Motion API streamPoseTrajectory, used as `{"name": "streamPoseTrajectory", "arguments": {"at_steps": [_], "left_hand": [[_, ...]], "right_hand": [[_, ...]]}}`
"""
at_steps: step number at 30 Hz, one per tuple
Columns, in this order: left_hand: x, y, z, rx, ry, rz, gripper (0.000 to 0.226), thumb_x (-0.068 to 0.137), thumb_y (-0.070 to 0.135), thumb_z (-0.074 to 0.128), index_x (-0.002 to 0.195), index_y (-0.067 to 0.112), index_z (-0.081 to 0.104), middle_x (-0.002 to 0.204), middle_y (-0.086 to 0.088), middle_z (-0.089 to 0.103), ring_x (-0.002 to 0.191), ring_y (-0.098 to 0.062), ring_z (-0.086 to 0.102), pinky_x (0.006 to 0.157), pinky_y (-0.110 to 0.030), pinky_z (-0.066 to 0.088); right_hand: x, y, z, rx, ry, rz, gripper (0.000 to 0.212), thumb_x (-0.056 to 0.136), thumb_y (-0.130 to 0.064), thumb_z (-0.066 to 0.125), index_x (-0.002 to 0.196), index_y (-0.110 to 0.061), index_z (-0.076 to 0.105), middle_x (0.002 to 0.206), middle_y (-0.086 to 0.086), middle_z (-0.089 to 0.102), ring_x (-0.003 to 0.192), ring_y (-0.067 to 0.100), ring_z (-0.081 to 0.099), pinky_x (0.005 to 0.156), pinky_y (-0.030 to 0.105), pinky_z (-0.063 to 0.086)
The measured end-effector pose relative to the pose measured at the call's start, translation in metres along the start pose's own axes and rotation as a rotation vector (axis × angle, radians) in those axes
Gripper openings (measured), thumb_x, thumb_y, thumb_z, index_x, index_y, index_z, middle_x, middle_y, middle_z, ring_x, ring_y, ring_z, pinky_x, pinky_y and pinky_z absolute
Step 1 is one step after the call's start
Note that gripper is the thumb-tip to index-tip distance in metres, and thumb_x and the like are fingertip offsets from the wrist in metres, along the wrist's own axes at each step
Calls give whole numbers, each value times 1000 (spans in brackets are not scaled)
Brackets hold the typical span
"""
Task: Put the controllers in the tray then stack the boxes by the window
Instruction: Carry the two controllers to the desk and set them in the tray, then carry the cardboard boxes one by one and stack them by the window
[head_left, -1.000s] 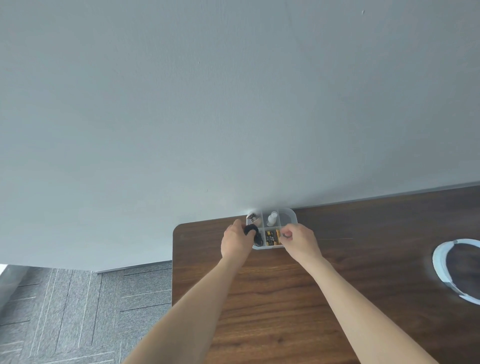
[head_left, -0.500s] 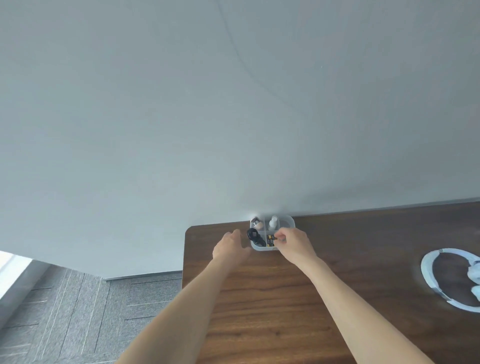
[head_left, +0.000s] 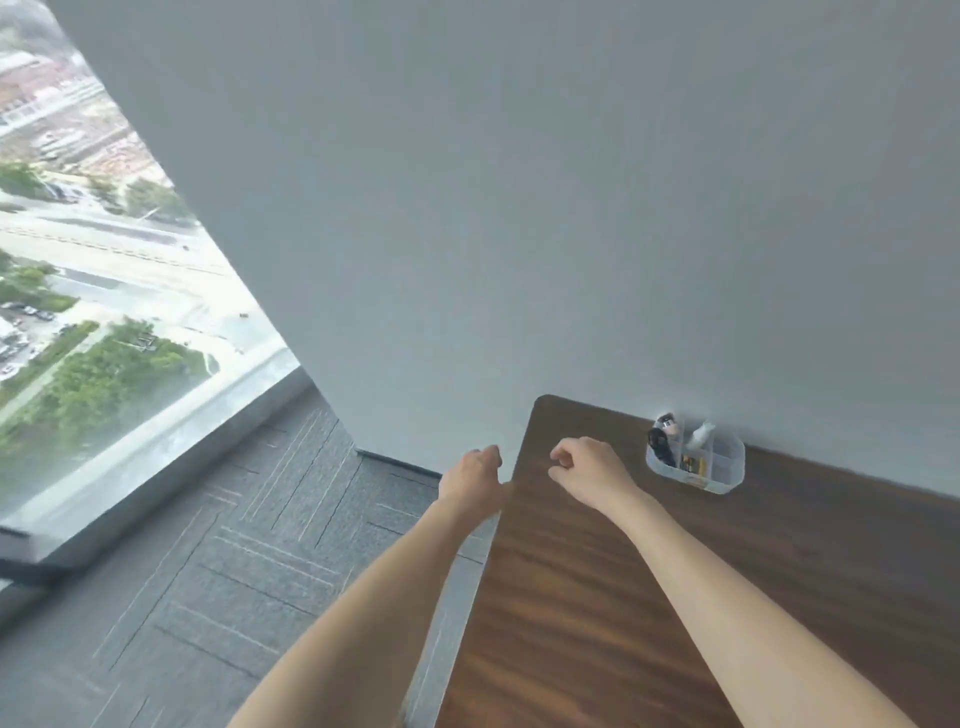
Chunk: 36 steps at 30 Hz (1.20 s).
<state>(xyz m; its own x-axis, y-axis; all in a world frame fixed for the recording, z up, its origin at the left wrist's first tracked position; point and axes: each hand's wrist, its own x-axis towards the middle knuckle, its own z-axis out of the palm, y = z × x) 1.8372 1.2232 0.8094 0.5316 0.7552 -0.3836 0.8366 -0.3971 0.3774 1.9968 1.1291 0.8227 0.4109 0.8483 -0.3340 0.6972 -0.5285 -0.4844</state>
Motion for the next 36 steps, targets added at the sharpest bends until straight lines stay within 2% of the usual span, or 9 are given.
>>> {"name": "streamPoseTrajectory", "arguments": {"at_steps": [6, 11, 19, 23, 29, 36], "left_hand": [[-88, -132, -41, -60, 115, -176, 36, 86, 32, 57, 119, 17, 55, 120, -4, 62, 107, -25, 60, 83, -35, 52], [-193, -258, -65, -144, 216, -333, 41, 88, 35, 60, 126, 19, 54, 126, -4, 60, 108, -22, 60, 86, -34, 52], [-447, -474, -65, -274, 387, -674, 45, 88, 40, 61, 126, 17, 55, 128, -4, 61, 114, -24, 59, 92, -38, 52], [-604, -565, -43, -376, 467, -907, 42, 88, 39, 62, 123, 17, 55, 126, -6, 61, 113, -26, 59, 88, -36, 49], [-813, -642, 11, -534, 577, -1220, 43, 89, 37, 61, 125, 15, 54, 125, -8, 60, 112, -27, 59, 90, -35, 47], [-1009, -664, 88, -710, 698, -1570, 39, 89, 38, 60, 122, 18, 54, 119, -5, 63, 105, -25, 61, 84, -32, 49]], "right_hand": [[-27, -135, 63, -84, -176, -184, 36, 88, -27, 60, 122, -16, 66, 119, 4, 67, 112, 21, 61, 95, 34, 50], [-80, -265, 135, -178, -258, -362, 35, 89, -27, 63, 121, -14, 67, 120, 5, 68, 112, 22, 61, 94, 30, 49], [-242, -482, 309, -363, -424, -667, 38, 88, -34, 68, 123, -20, 65, 120, 2, 68, 112, 21, 62, 95, 34, 51], [-360, -582, 406, -416, -531, -864, 38, 88, -35, 67, 123, -20, 66, 121, 2, 68, 113, 21, 61, 95, 31, 48], [-544, -677, 526, -531, -709, -1137, 38, 90, -31, 65, 126, -19, 65, 123, 4, 67, 112, 22, 62, 95, 32, 49], [-725, -730, 639, -659, -912, -1469, 37, 89, -28, 66, 125, -17, 65, 122, 7, 66, 114, 23, 60, 95, 34, 48]]}}
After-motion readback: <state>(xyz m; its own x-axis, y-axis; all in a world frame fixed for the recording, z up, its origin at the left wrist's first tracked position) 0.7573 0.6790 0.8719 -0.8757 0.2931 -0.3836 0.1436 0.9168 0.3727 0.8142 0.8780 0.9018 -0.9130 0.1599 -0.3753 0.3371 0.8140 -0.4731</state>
